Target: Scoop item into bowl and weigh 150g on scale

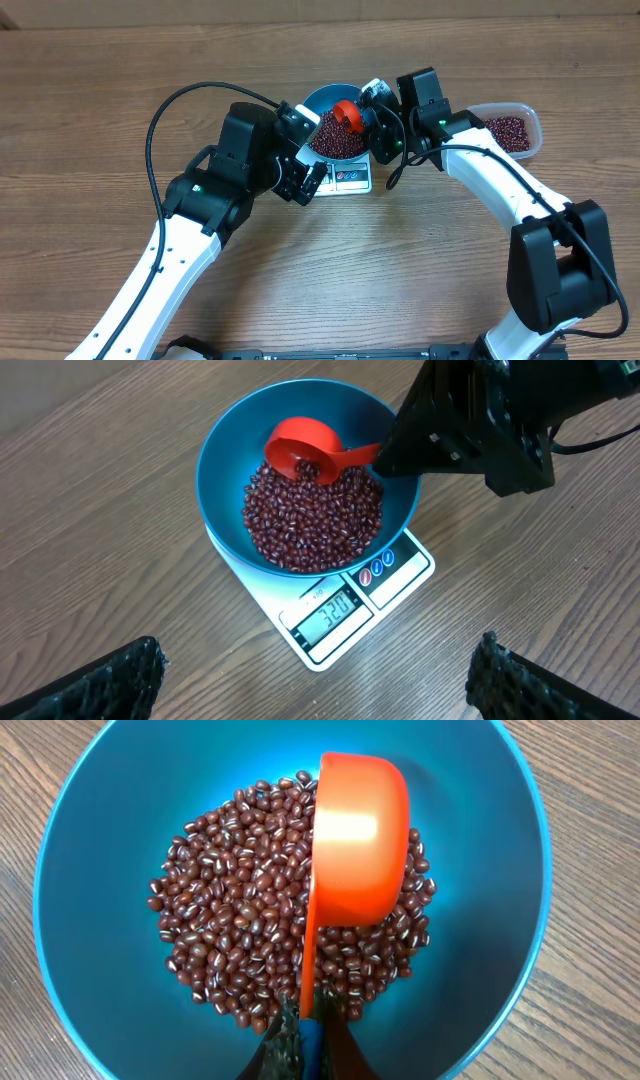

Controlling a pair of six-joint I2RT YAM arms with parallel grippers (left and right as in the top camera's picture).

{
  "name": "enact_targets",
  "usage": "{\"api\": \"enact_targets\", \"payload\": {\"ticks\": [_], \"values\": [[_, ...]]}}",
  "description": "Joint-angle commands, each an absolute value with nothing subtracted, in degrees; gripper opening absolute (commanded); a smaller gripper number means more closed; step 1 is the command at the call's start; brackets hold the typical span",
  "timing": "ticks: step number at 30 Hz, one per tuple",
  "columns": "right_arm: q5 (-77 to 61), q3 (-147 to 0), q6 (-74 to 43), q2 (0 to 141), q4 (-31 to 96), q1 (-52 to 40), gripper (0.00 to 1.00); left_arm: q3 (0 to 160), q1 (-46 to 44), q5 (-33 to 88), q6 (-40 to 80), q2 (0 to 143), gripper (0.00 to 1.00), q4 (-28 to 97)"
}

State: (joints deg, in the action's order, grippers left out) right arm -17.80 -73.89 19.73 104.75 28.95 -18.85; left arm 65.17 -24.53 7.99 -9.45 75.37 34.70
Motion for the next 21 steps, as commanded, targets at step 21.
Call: {"api": "enact_targets", "payload": {"ticks": [21], "values": [[-23.68, -75.02, 19.66, 105.89, 28.51, -21.67, 0.04, 65.12, -24.4, 8.82, -10.52, 74.24, 0.99, 34.7]]}}
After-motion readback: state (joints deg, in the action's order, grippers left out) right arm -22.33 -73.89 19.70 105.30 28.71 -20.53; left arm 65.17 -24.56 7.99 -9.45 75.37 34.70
